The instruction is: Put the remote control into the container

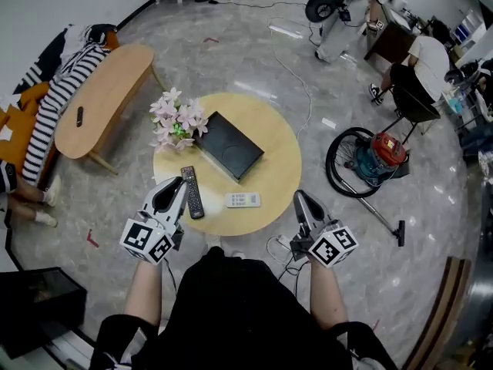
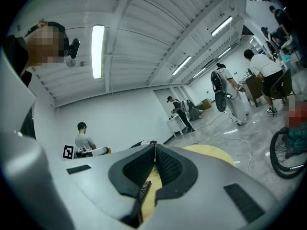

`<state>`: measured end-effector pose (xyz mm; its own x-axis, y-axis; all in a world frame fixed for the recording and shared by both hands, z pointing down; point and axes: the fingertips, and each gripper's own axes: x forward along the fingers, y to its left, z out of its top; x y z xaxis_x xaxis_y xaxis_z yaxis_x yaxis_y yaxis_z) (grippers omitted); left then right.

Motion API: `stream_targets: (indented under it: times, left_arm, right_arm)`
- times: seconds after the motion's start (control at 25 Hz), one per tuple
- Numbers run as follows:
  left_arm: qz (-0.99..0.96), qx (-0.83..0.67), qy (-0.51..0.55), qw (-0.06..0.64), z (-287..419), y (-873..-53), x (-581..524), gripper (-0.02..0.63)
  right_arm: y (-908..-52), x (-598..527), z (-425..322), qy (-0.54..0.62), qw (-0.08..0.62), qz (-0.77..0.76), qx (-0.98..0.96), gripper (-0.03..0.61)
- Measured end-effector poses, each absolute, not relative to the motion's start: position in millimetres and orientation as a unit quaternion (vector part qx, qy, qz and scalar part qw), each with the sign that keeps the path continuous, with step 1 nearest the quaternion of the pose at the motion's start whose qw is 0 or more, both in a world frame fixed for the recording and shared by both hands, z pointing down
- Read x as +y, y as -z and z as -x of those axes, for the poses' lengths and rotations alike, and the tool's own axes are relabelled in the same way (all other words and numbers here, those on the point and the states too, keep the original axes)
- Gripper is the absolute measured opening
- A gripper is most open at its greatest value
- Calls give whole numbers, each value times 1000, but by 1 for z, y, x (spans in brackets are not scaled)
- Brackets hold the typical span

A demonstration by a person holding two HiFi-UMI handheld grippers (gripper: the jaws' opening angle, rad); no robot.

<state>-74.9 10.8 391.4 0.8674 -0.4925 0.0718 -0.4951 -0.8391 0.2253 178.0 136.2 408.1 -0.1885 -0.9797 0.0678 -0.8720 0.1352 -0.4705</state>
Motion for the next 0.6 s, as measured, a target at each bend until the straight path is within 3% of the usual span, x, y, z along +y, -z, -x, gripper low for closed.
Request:
stream_targets:
  times: [0.6]
  left_arm:
    - [-970, -211, -15, 123, 65, -404, -75, 61]
  right_arm:
    - [-393, 40, -136, 185, 123, 607, 764, 9]
